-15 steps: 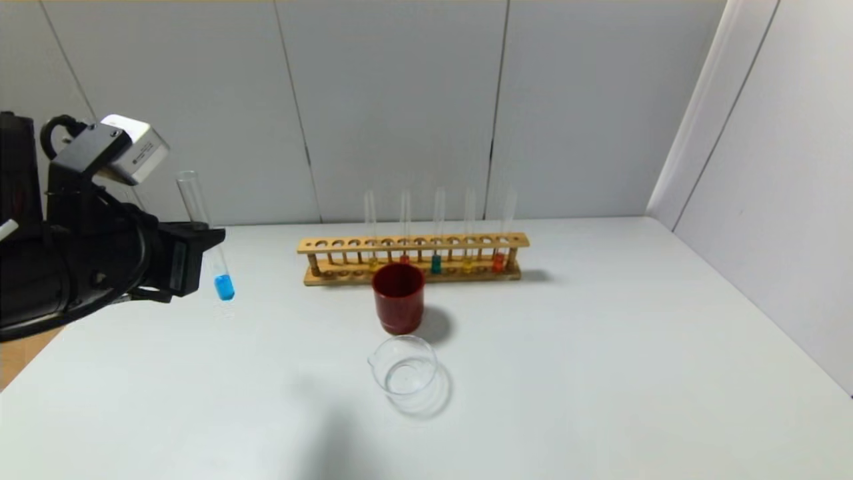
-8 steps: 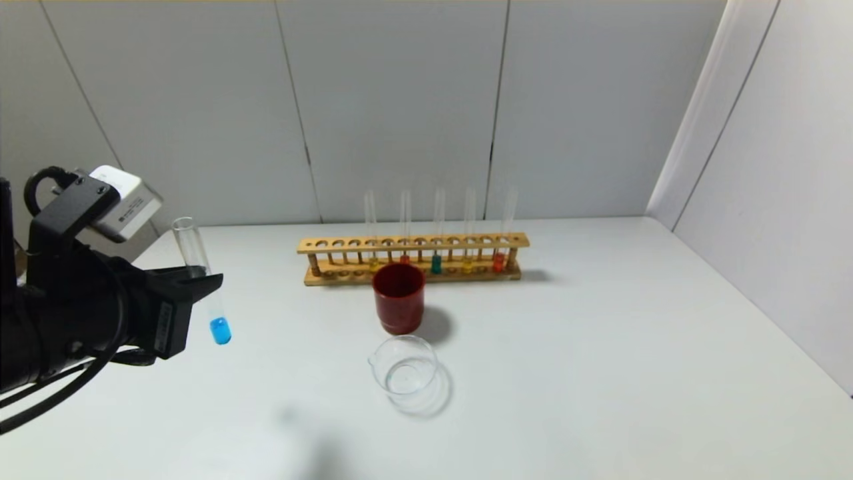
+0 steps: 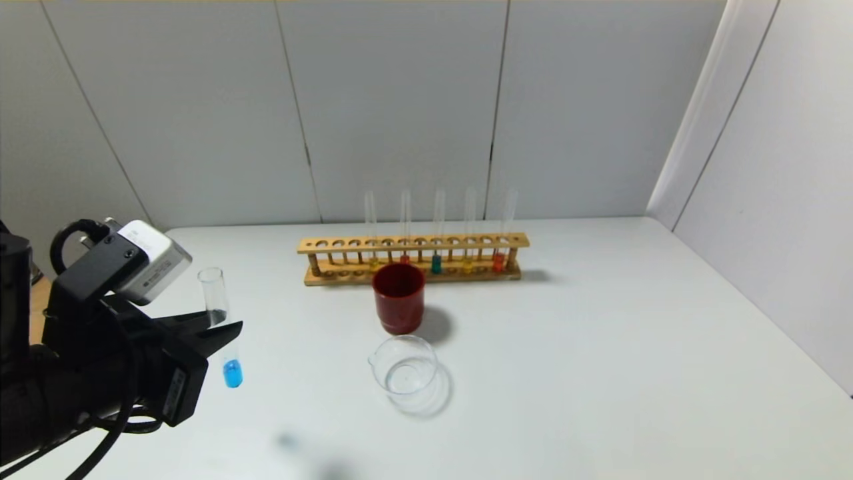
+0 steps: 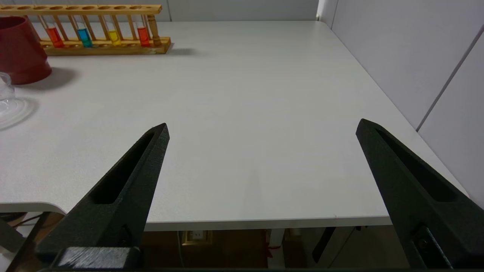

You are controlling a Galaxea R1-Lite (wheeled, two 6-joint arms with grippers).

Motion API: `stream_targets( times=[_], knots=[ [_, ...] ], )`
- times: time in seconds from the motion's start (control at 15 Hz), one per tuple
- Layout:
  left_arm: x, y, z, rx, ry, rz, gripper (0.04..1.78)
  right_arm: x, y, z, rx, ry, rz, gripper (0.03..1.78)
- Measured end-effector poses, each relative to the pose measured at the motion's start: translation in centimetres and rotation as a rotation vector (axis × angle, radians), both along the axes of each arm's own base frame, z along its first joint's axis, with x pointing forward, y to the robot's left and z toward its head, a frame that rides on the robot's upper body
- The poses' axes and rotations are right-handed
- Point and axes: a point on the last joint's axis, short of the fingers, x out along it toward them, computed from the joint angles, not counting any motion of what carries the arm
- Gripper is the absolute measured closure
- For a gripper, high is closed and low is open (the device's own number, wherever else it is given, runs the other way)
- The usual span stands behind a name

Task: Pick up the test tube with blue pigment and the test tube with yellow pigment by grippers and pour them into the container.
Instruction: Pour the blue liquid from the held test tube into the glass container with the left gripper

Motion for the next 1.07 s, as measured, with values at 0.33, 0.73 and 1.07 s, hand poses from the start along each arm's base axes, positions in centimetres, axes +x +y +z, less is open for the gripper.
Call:
stream_targets(
  times=[0.33, 0.73, 1.07],
  knots=[
    [1.8, -1.4, -0.3, 0.099, -0.009, -0.053, 1.55, 0.0, 0.0, 0.0, 0.000, 0.000, 0.000, 0.08],
    [4.4, -4.2, -1.5, 0.142, 0.013, -0.071, 1.55, 0.0, 0.0, 0.0, 0.000, 0.000, 0.000, 0.08],
    [6.1, -5.9, -3.0, 0.262, 0.039, -0.044, 1.55, 0.0, 0.0, 0.0, 0.000, 0.000, 0.000, 0.08]
  ],
)
